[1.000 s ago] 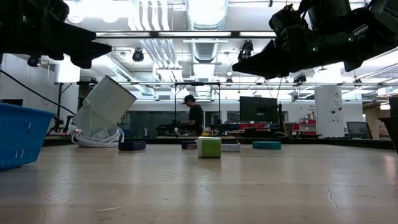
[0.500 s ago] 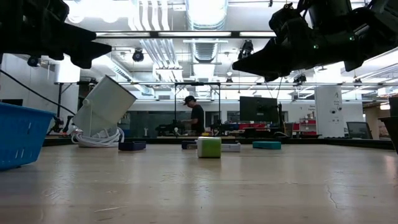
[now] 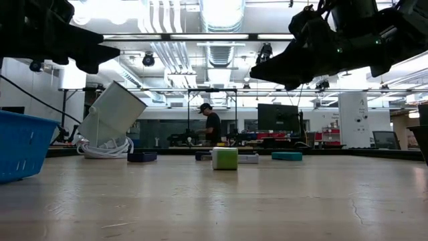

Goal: Pick & Place Office items
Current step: Put the green charger adapter into the black bin

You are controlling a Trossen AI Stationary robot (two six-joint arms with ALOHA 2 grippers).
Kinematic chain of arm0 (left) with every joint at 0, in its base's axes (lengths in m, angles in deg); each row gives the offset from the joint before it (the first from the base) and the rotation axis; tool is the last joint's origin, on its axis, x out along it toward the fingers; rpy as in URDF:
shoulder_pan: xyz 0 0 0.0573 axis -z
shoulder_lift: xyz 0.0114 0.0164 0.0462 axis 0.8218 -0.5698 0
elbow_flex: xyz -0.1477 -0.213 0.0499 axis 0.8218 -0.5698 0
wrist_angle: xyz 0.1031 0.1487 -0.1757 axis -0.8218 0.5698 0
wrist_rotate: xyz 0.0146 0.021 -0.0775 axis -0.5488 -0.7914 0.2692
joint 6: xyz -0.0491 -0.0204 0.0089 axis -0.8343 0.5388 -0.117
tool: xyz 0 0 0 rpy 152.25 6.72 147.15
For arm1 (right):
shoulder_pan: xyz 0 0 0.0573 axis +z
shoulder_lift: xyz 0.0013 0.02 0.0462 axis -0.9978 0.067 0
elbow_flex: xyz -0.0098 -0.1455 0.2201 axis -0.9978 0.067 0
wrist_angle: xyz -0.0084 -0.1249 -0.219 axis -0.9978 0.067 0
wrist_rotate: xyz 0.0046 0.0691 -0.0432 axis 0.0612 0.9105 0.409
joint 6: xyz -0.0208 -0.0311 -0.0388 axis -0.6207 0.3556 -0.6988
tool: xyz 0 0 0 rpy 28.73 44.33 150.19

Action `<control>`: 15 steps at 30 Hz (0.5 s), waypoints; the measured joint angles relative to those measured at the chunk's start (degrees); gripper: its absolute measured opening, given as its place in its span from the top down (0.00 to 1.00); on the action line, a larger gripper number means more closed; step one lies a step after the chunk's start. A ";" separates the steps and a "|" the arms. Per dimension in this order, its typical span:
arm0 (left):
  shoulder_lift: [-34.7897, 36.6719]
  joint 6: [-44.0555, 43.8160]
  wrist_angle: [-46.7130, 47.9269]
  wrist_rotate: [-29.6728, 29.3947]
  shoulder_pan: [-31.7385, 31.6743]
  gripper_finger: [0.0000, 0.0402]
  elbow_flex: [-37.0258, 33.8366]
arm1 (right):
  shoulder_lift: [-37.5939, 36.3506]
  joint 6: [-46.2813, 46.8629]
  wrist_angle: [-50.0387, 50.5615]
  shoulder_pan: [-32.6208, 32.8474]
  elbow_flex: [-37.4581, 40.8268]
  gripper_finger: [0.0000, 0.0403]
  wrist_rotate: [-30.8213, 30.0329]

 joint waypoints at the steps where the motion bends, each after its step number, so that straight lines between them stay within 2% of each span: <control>1: 0.00 0.00 0.00 0.00 0.00 0.28 0.00 | 0.00 0.00 0.00 0.00 0.00 0.71 0.78; 9: 0.00 -0.01 0.00 0.00 0.00 0.28 0.00 | 0.00 4.03 0.34 0.26 -0.01 0.49 3.52; 15: 0.00 0.00 0.00 0.00 0.00 0.28 0.00 | 0.00 4.96 0.42 1.33 -0.02 0.41 4.39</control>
